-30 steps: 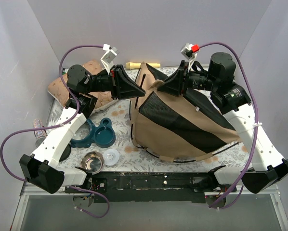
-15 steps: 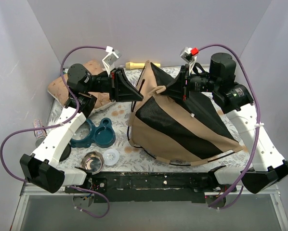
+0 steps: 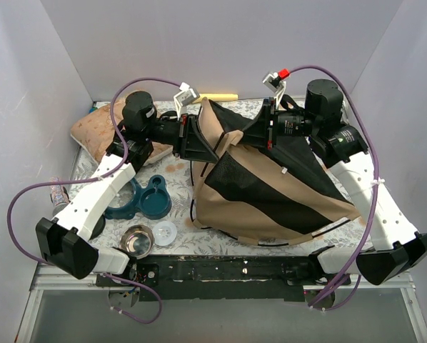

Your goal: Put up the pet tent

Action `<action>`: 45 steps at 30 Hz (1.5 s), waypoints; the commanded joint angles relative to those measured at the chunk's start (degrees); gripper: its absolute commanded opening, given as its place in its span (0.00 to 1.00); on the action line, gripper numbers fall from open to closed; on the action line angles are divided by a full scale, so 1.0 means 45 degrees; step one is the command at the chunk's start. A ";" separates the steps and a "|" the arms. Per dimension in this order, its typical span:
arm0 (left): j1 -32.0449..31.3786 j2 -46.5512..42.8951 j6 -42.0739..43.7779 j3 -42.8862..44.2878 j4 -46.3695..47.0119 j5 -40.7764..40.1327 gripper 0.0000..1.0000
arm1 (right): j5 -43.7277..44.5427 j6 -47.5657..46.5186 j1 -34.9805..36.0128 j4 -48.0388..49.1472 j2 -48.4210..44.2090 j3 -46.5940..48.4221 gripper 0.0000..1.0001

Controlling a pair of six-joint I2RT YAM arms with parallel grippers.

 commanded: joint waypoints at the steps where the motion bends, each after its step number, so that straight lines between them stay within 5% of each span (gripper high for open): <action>1: -0.0695 0.0259 0.2364 0.0453 -0.3986 0.0492 0.00 | 0.0463 0.0468 -0.0138 0.1046 0.0074 0.0570 0.01; 7: -0.1165 0.0338 0.4183 0.0826 -0.6157 0.0120 0.00 | 0.1068 0.0859 -0.0138 0.0870 0.0309 0.0766 0.01; 18: -0.1263 0.0045 0.4379 0.0083 -0.7369 -0.0974 0.00 | 0.1167 0.1035 -0.0255 0.0948 0.0134 0.0766 0.01; 45: -0.0930 0.0435 0.4712 0.0102 -0.7644 -0.1775 0.00 | 0.0171 0.0938 -0.0626 0.1260 -0.0452 0.0044 0.01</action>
